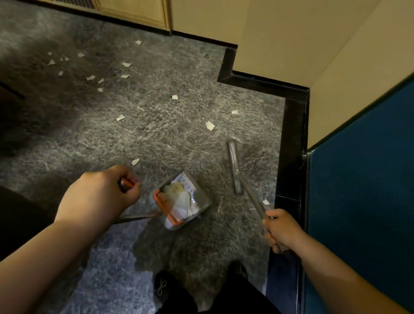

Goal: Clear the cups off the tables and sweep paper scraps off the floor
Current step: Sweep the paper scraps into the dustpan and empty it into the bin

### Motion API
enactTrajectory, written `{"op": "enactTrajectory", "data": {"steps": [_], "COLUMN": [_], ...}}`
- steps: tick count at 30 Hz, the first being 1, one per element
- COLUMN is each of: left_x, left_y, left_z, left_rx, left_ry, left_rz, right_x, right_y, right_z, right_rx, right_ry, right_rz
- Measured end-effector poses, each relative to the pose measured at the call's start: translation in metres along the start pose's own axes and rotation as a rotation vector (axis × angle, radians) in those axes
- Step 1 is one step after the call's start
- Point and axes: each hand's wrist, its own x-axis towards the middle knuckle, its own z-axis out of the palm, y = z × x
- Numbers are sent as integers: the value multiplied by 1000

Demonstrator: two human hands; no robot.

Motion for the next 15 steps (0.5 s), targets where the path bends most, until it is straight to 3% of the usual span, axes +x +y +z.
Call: {"op": "enactTrajectory", "data": {"steps": [9,15], "left_x": [31,37], "left_y": [63,92], "left_z": [35,47], "left_rx": [34,59], "left_ry": [3,22], "left_rz": [71,38], "right_x": [21,51], "right_y": [38,36], "right_z": [-85,-117], "right_rx": [-27,-170], "right_ry": [119,29], "right_rz": [110,151]}}
